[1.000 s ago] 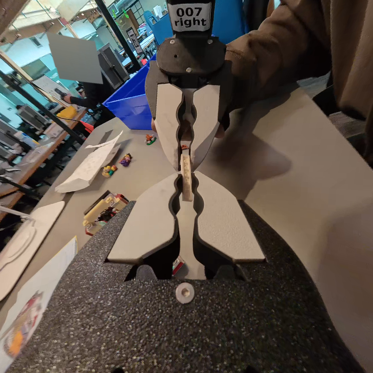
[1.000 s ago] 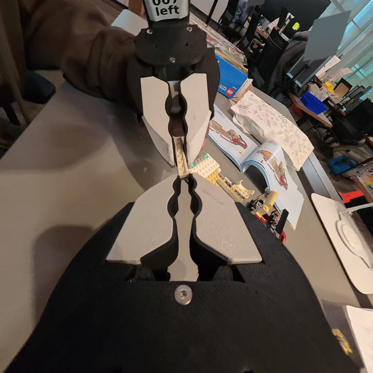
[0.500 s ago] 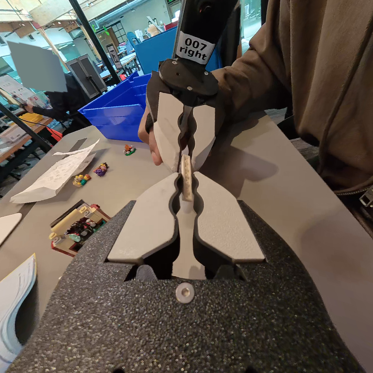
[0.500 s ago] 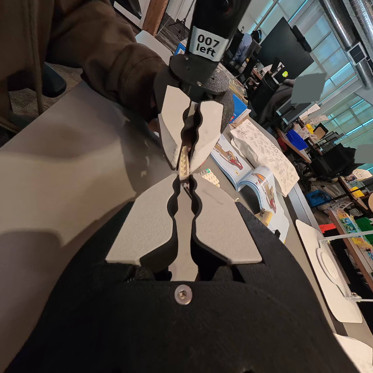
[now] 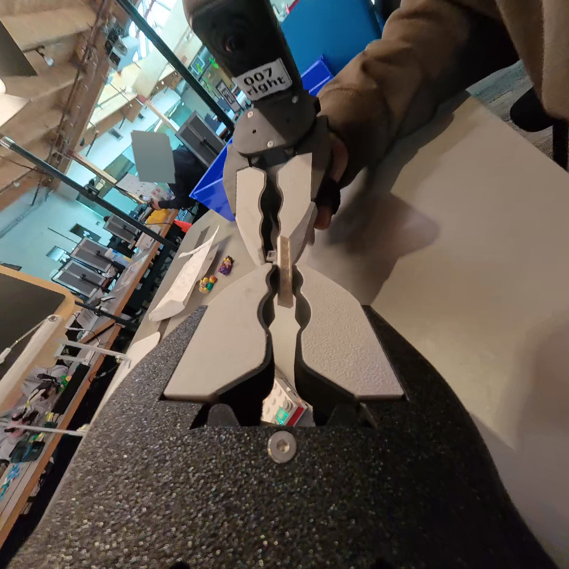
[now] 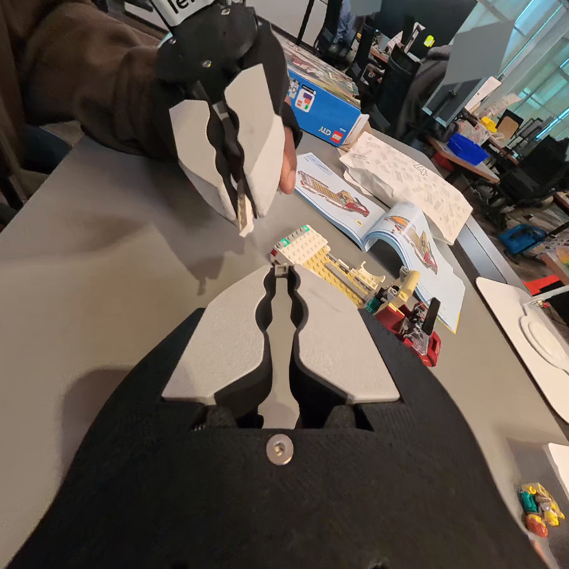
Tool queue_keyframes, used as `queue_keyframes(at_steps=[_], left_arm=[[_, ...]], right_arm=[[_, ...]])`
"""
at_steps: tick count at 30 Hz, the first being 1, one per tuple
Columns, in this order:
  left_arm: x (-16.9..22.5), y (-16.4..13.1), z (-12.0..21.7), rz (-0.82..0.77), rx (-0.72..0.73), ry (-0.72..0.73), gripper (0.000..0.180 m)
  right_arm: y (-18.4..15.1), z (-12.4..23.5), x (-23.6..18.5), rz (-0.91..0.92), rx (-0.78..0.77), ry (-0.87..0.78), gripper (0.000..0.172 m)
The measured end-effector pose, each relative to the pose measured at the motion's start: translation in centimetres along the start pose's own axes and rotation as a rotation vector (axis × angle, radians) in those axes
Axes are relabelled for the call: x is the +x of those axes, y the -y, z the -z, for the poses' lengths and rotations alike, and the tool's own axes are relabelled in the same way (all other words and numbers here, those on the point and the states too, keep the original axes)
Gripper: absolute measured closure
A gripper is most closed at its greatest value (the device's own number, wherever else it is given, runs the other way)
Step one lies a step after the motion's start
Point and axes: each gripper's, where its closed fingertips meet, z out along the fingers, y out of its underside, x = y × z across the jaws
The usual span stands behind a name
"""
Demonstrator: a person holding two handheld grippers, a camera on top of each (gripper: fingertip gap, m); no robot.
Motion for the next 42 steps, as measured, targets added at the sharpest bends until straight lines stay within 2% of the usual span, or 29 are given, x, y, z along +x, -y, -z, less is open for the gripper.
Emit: queue_keyframes(at_steps=[4, 10, 13, 16, 21, 25, 29, 32, 36, 42], left_arm=[[-0.4, -2.1, -0.7, 0.081, -0.103, 0.008, 0.172], [-1.0, -7.9, -2.5, 0.234, -0.445, 0.059, 0.172], [-0.7, -8.9, -3.3, 0.260, -0.548, 0.055, 0.172], [-0.5, -9.7, -3.6, 0.266, -0.614, 0.062, 0.163], [-1.1, -9.1, -3.4, 0.310, -0.574, 0.092, 0.153], [-2.4, -8.6, -2.3, 0.420, -0.501, 0.132, 0.147], [-4.2, -8.8, -0.5, 0.555, -0.439, 0.188, 0.143], [-5.5, -9.1, 1.0, 0.625, -0.417, 0.232, 0.142], [-6.1, -10.0, 2.7, 0.654, -0.426, 0.264, 0.140], [-5.7, -10.7, 3.8, 0.631, -0.417, 0.268, 0.137]], right_arm=[[-0.7, 0.4, 0.2, -0.017, -0.050, -0.027, 0.164], [-2.5, 2.9, 0.9, -0.107, -0.157, -0.183, 0.164], [-3.3, 4.3, 0.7, -0.135, -0.203, -0.255, 0.164], [-3.9, 5.9, 0.4, -0.175, -0.229, -0.310, 0.164], [-4.1, 10.6, 0.6, -0.236, -0.286, -0.422, 0.164], [-4.6, 17.4, 3.2, -0.298, -0.376, -0.606, 0.164], [-7.3, 24.7, 6.4, -0.461, -0.481, -0.809, 0.164], [-10.2, 27.6, 7.8, -0.565, -0.566, -0.903, 0.163], [-12.1, 27.9, 8.0, -0.623, -0.644, -0.925, 0.149], [-9.4, 23.9, 6.8, -0.556, -0.581, -0.805, 0.145]])
